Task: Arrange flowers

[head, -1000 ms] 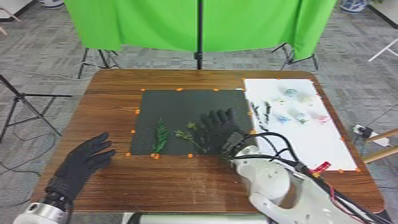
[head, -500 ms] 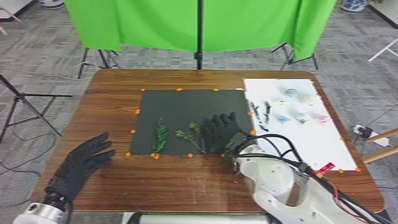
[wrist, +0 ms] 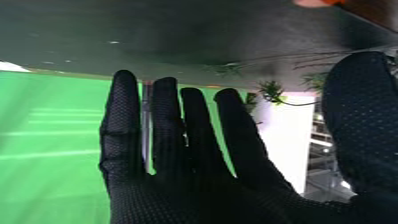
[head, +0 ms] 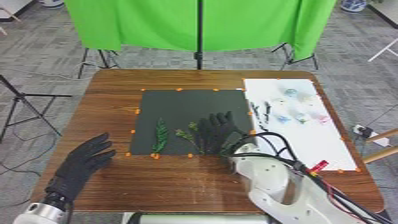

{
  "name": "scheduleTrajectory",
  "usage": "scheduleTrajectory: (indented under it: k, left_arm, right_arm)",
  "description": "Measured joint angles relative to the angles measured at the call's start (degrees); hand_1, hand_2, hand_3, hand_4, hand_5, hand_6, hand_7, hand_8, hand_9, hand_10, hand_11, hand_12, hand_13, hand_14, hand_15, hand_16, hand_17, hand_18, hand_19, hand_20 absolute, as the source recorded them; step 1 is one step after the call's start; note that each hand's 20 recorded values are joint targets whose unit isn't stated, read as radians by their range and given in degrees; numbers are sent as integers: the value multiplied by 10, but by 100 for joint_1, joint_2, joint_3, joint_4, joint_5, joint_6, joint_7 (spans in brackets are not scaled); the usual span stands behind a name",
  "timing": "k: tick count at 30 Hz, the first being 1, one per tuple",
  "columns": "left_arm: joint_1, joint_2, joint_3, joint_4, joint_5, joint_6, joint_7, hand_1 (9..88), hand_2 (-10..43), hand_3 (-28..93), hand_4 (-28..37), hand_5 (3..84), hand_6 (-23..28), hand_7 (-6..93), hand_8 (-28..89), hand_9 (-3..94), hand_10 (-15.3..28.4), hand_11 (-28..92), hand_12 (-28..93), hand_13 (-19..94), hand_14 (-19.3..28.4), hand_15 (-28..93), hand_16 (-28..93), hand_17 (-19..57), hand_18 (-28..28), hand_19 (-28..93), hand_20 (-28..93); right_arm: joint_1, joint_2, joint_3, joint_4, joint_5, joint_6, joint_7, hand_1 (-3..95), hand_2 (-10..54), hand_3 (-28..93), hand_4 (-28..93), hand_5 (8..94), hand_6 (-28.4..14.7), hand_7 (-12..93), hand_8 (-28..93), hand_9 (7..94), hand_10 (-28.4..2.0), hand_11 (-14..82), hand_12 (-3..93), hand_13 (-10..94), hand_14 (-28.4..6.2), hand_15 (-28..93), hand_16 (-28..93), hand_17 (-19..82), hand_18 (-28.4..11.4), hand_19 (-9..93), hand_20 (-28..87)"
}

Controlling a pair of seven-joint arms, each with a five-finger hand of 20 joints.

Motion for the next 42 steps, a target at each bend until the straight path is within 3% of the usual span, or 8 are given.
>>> scheduleTrajectory:
  k: [7,22,42]
  left_arm:
    - [-3,0,2,2,0,-13,-2,247,-5,703,-283,292,37,199,-105,262,114,206,149,217,153,370,-34,-89,221,525,-1]
    - [-36,3,17,18,1,-26,-10,247,-5,705,-283,292,37,200,-105,262,114,205,149,217,154,371,-35,-89,221,524,0]
    - [-32,-3,15,27,2,-29,-7,247,-4,705,-283,293,37,200,-105,262,114,206,149,217,153,370,-34,-89,221,525,0]
  right_arm:
    - [121,-240,-131,38,-16,-351,79,196,-95,855,-283,190,-108,298,-117,184,-167,275,249,144,-130,485,128,2,-215,614,315]
    - [286,-604,-280,252,53,-404,319,195,-95,856,-283,192,-111,293,-112,186,-168,277,252,146,-133,488,133,1,-216,617,318]
    - [-163,-355,183,-45,73,-408,189,196,-95,856,-283,200,-117,259,-104,192,-166,282,247,153,-131,492,127,2,-216,618,316]
